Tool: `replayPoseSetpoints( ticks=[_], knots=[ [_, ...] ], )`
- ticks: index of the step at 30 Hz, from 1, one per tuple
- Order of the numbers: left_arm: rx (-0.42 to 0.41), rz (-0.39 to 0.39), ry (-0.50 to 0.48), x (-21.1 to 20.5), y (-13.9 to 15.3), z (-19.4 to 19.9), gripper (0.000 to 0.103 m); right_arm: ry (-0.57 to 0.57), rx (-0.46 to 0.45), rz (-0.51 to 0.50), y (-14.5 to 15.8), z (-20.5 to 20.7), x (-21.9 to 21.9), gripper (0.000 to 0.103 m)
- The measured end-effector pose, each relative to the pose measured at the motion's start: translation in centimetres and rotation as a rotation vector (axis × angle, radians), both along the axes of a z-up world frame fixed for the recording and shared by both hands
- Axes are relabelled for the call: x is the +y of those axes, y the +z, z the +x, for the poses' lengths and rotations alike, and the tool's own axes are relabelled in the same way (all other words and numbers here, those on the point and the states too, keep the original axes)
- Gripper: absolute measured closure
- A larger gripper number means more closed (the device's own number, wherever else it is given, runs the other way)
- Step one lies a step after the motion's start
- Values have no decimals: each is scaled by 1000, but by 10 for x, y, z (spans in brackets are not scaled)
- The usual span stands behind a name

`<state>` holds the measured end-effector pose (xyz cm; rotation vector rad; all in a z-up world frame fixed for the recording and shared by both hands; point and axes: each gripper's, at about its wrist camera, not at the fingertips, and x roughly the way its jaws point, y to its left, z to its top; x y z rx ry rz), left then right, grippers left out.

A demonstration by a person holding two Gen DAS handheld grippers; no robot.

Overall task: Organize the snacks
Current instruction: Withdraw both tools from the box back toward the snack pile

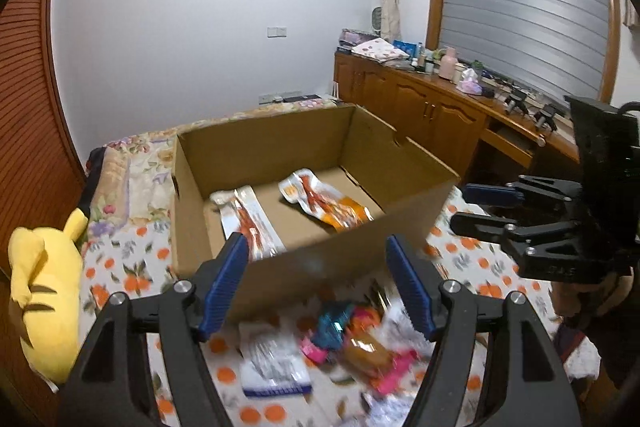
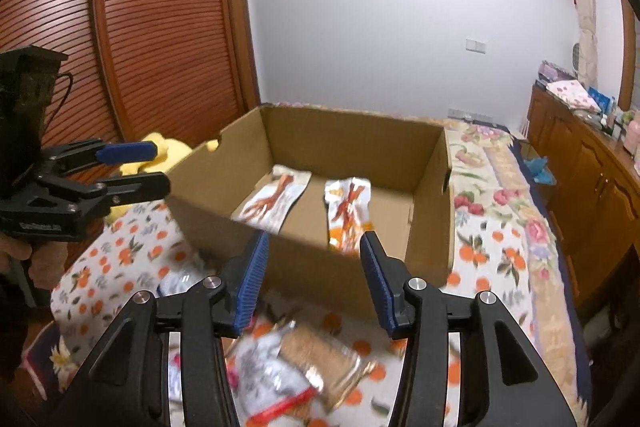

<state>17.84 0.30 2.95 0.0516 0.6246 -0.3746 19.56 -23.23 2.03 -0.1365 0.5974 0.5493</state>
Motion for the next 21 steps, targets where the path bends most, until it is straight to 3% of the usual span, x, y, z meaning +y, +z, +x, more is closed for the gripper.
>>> replayPoseSetpoints(
  ticks=[12, 21],
  knots=[
    [58, 9, -51, -13, -50, -53, 31, -8, 71, -28, -56, -38, 1, 52],
    [149, -3, -50, -16, -101, -70, 31, -13, 139, -71, -101, -35, 8, 46]
  ],
)
